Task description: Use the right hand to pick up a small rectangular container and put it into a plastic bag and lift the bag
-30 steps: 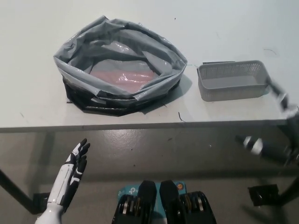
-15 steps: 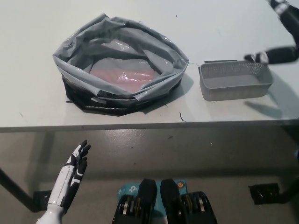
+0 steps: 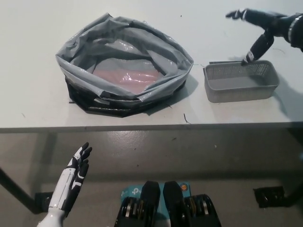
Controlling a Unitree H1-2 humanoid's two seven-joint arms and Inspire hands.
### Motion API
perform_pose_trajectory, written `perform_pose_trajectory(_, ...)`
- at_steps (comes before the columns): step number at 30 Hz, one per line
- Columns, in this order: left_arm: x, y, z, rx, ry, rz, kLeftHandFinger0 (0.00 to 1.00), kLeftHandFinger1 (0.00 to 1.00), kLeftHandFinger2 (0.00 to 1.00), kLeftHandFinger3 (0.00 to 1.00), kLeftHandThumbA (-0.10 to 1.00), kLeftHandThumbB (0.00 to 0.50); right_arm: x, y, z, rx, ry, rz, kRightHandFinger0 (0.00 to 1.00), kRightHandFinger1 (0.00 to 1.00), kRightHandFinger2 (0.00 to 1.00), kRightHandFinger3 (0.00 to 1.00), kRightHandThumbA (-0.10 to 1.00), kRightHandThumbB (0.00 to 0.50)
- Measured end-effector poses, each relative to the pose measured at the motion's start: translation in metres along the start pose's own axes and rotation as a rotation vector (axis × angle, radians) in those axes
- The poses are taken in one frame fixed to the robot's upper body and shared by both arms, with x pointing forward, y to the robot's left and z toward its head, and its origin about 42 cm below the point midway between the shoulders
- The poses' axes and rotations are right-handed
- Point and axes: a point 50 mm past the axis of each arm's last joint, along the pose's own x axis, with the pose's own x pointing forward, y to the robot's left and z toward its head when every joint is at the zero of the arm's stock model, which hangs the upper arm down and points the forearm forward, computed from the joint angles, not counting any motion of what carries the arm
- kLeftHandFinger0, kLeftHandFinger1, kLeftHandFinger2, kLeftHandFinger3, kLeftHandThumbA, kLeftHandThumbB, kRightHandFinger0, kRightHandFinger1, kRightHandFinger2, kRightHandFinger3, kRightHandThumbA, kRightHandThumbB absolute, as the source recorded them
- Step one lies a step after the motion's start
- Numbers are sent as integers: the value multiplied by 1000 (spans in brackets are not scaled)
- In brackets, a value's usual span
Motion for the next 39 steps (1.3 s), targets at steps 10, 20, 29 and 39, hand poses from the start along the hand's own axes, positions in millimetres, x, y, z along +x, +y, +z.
perform_pose_trajectory(10,0,0,1,2,-5,0,1000,1000,1000,1000,1000,252,12,2,16,-113,109,133,1000,1000,1000,1000,1000,500)
perform_pose_trajectory(20,0,0,1,4,-8,-1,1000,1000,1000,1000,1000,258,22,13,21,-165,151,194,1000,1000,1000,1000,1000,500)
perform_pose_trajectory(29,0,0,2,5,-10,-2,1000,1000,1000,1000,1000,257,39,31,22,-202,196,245,1000,1000,1000,1000,1000,500)
perform_pose_trajectory(39,0,0,2,6,-17,-4,1000,1000,1000,1000,1000,254,54,48,24,-193,218,280,1000,1000,1000,1000,1000,473)
